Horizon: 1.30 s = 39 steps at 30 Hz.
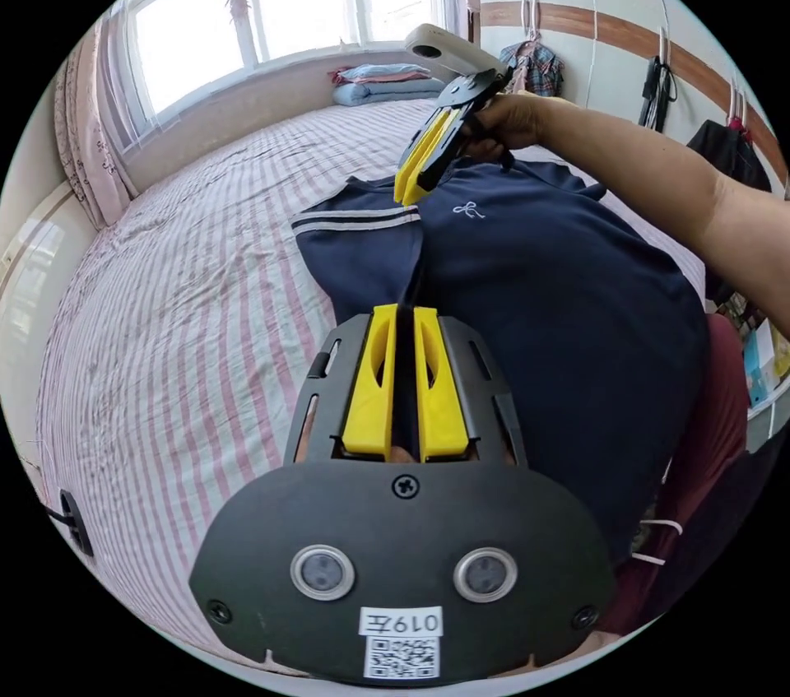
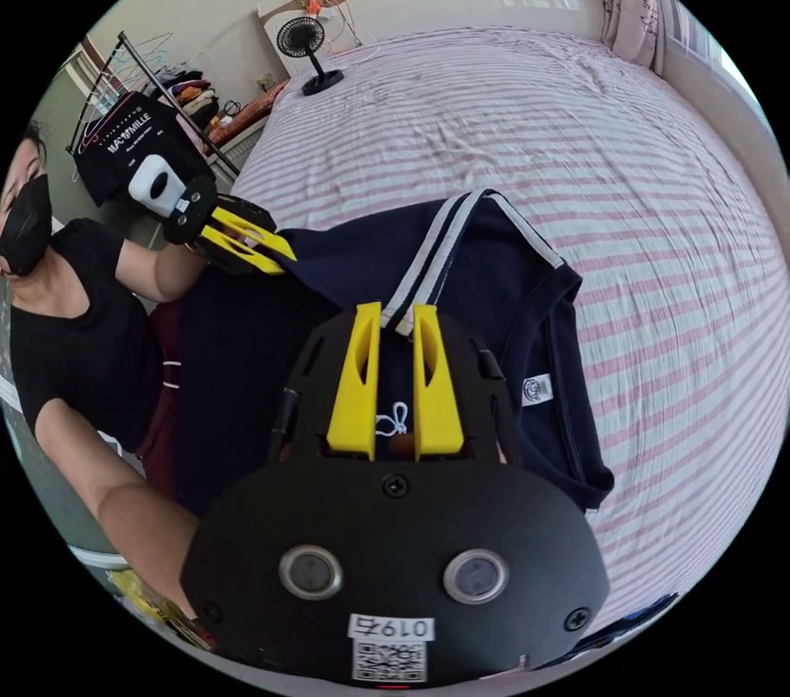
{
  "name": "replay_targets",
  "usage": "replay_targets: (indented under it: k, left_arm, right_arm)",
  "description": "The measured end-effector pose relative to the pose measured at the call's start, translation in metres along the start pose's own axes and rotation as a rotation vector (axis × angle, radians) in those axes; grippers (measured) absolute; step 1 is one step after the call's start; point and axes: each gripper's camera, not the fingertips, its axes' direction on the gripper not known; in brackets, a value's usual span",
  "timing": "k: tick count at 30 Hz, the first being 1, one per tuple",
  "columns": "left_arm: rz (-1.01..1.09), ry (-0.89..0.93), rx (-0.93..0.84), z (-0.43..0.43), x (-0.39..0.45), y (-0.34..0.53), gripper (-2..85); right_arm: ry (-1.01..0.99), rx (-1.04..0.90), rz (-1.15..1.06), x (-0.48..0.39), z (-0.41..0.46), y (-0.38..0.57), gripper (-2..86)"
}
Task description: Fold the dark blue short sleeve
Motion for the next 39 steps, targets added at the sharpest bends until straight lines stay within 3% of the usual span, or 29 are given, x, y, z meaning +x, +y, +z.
replay_targets:
  k: [6, 9, 12, 15, 18, 27, 32, 35, 39]
  left_arm:
    - [-0.051, 0.177, 0.091, -0.015, -0.022, 0.002, 1.3]
    - [-0.078, 0.126, 0.074, -0.011, -0.027, -0.001, 1.3]
    - [-0.142, 0.04, 0.064, -0.006, -0.033, -0.003, 1.2]
    - [-0.155, 0.059, -0.021, 0.013, -0.036, -0.008, 1.2]
    - [-0.181, 0.006, -0.151, 0.034, -0.041, -0.011, 1.1]
    - [-0.298, 0.101, -0.067, 0.02, -0.082, -0.001, 1.0]
    - [-0.505, 0.078, 0.125, -0.017, -0.122, 0.022, 1.0]
    - [-0.522, 0.123, 0.058, -0.005, -0.127, 0.021, 1.0]
    - [-0.511, 0.082, -0.038, 0.014, -0.123, 0.015, 1.1]
  right_arm:
    - [0.08, -0.035, 0.004, -0.035, 0.006, -0.005, 0.3]
    - [0.128, -0.114, 0.019, -0.045, 0.021, -0.004, 0.2]
    - [0.13, -0.067, 0.068, -0.051, 0.015, 0.001, 1.9]
    - [0.104, 0.035, 0.163, -0.052, 0.003, 0.007, 5.5]
    - [0.091, -0.025, 0.2, -0.056, 0.01, 0.009, 7.0]
    - [0.247, -0.125, 0.151, -0.093, 0.019, -0.004, 5.7]
    - [0.382, 0.032, 0.138, -0.125, -0.006, -0.011, 1.7]
    - [0.371, 0.129, 0.193, -0.127, -0.017, -0.01, 0.9]
    - [0.273, 0.143, 0.301, -0.106, -0.013, -0.019, 6.8]
